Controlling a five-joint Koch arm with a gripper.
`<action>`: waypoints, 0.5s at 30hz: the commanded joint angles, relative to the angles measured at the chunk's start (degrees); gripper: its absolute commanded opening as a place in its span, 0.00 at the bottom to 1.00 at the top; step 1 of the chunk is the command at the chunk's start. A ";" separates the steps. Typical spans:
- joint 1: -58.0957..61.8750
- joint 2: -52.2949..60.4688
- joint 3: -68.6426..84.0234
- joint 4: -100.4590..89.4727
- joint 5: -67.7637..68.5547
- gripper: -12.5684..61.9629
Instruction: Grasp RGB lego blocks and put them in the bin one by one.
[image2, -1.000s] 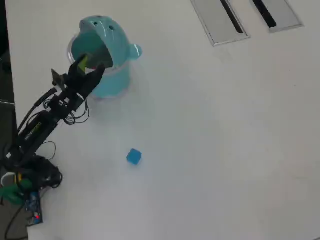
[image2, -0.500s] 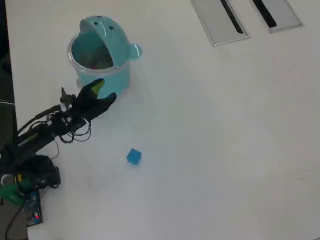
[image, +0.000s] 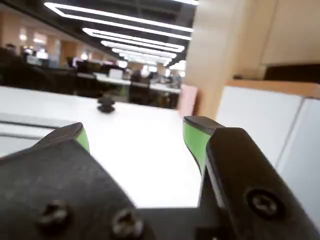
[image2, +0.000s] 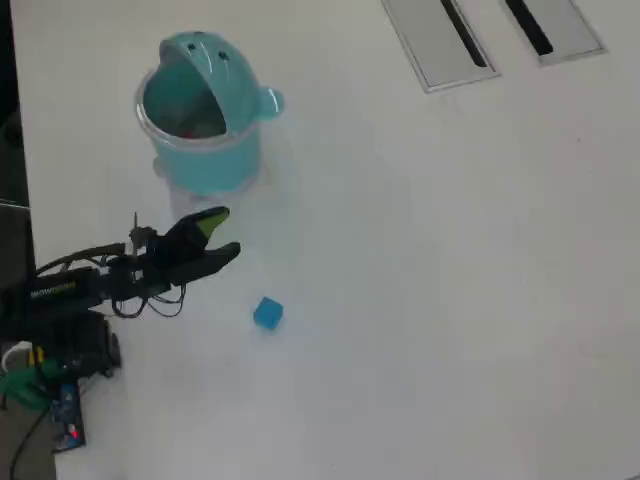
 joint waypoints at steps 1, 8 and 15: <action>3.60 1.93 -1.05 -3.43 1.41 0.63; 12.92 4.57 2.90 6.15 2.29 0.63; 19.60 5.89 6.24 10.99 6.15 0.63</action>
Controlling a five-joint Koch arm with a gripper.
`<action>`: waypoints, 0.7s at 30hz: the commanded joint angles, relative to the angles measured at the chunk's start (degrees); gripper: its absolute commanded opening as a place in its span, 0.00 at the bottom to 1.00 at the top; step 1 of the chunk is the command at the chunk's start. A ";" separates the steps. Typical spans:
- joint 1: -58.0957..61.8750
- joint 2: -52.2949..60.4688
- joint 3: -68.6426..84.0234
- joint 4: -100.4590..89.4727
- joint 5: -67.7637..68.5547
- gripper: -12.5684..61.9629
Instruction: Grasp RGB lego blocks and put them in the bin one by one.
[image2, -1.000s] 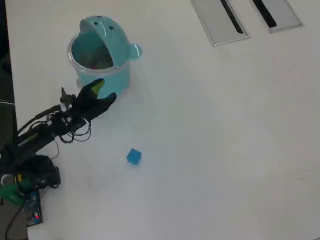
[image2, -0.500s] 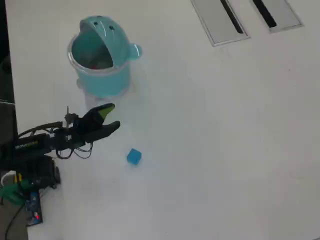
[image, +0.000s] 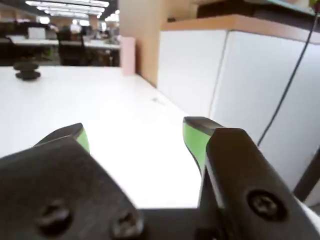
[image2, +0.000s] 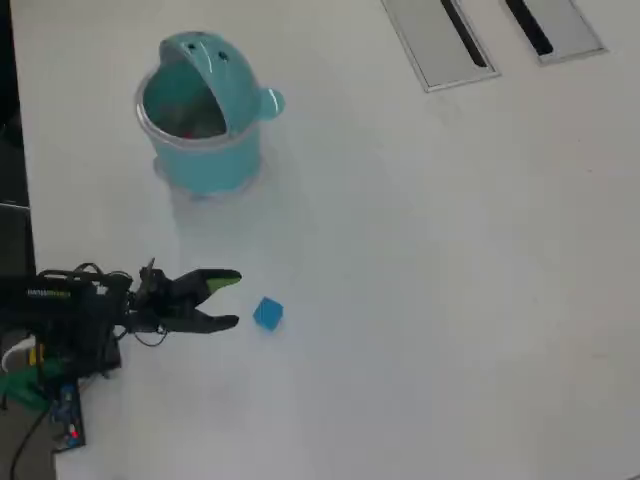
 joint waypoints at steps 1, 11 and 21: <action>2.29 1.58 -1.32 2.11 1.23 0.63; 12.74 3.96 -0.26 12.92 7.38 0.61; 25.93 4.48 -0.62 24.08 7.47 0.62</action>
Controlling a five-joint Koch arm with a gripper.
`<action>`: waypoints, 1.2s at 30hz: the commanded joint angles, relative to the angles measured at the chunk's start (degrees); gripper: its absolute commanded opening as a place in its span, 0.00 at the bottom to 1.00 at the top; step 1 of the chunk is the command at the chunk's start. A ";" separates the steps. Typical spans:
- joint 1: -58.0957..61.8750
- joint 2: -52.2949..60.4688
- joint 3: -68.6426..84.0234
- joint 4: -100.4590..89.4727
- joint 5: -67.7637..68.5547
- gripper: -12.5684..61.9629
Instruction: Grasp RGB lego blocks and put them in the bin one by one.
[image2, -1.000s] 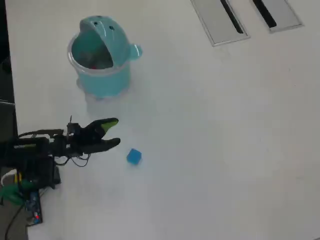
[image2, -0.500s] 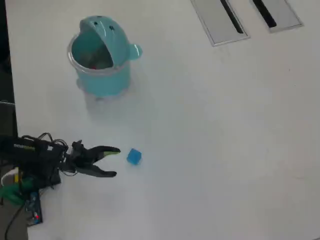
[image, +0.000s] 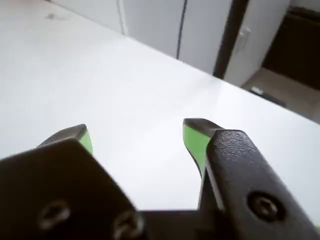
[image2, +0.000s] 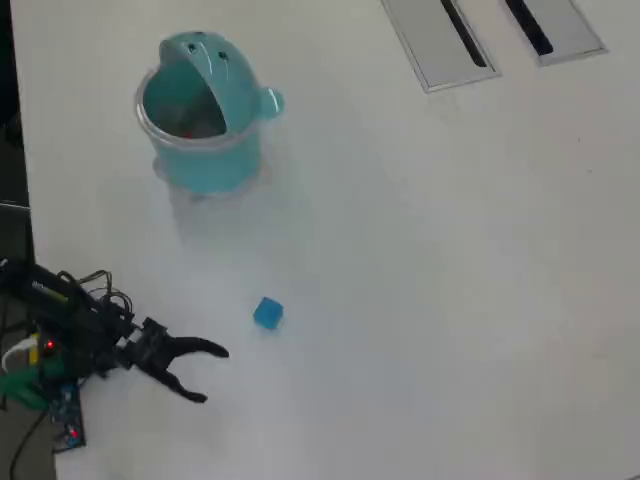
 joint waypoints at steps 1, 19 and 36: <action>3.87 3.16 -3.08 0.88 0.79 0.62; 18.28 0.44 1.76 5.45 -0.26 0.62; 30.94 -15.03 -3.52 2.46 -15.21 0.60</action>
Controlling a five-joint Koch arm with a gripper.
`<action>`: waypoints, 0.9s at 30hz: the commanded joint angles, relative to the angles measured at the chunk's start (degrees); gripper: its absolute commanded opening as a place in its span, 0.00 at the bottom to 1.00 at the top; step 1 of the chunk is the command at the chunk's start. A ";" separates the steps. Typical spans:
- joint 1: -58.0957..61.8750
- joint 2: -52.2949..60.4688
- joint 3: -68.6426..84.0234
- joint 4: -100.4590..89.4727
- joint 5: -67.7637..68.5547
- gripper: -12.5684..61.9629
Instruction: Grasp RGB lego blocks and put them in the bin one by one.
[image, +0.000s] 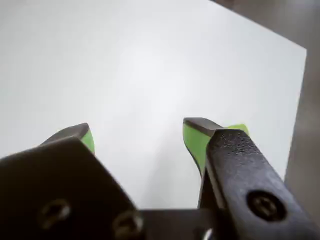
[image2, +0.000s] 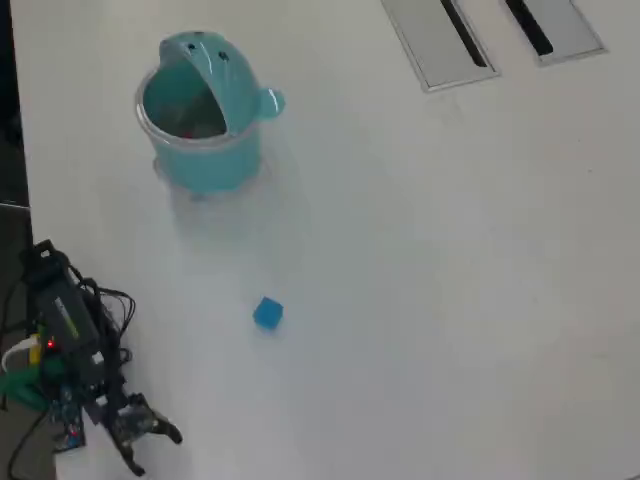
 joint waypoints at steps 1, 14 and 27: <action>1.23 -1.23 -8.35 -0.97 0.09 0.60; 10.81 -17.75 -28.39 12.04 -0.97 0.61; 19.95 -26.10 -37.27 23.99 -11.43 0.61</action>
